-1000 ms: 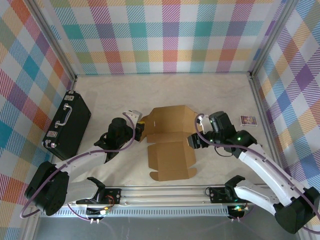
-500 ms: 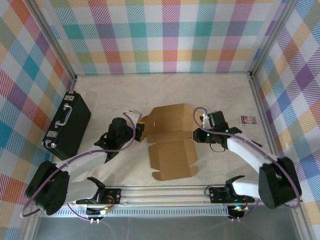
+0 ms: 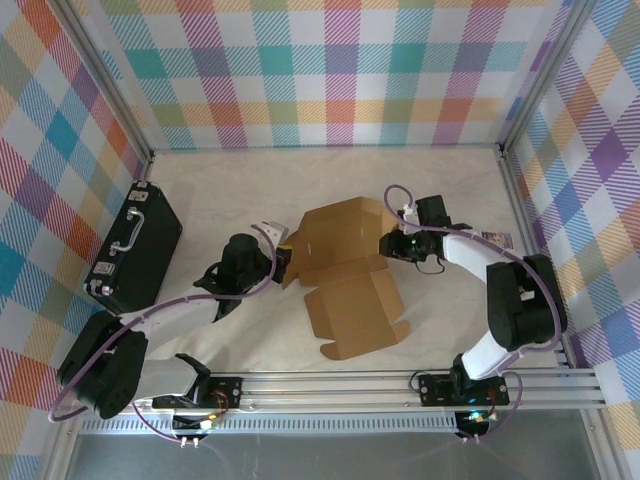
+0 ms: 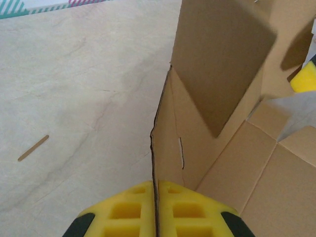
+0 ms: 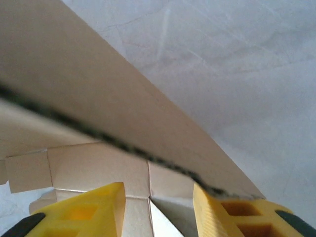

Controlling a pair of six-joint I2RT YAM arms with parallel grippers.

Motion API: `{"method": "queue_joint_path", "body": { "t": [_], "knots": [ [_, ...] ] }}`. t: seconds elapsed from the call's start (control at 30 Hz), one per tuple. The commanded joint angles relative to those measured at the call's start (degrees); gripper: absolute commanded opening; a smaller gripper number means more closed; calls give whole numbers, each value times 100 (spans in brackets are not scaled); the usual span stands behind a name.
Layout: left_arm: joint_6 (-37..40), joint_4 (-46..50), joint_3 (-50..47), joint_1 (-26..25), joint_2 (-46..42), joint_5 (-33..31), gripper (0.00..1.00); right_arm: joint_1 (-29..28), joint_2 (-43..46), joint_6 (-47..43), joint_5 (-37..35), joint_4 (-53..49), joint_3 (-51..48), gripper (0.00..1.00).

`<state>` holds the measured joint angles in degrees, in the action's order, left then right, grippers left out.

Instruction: Fold the paper box

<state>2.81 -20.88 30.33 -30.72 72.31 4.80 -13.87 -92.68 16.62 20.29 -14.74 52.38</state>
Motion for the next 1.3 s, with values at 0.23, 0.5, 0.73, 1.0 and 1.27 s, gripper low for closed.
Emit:
{"method": "queue_joint_path", "body": {
  "t": [0.23,0.5,0.73,1.0,1.27],
  "knots": [
    [20,-30,351,-48,519,-48,0,18,-644,-331,-66,-356,402,56],
    [53,-69,364,-46,624,21,0,10,-1003,-274,167,-416,564,56],
    [36,-78,382,-55,632,94,0,-95,-784,-280,831,-34,367,52],
    [62,-30,360,-74,512,103,0,-256,-364,-291,1123,548,-25,50],
    [75,-4,342,-98,457,104,0,-310,-28,-257,1255,999,-328,52]
  ]
}}
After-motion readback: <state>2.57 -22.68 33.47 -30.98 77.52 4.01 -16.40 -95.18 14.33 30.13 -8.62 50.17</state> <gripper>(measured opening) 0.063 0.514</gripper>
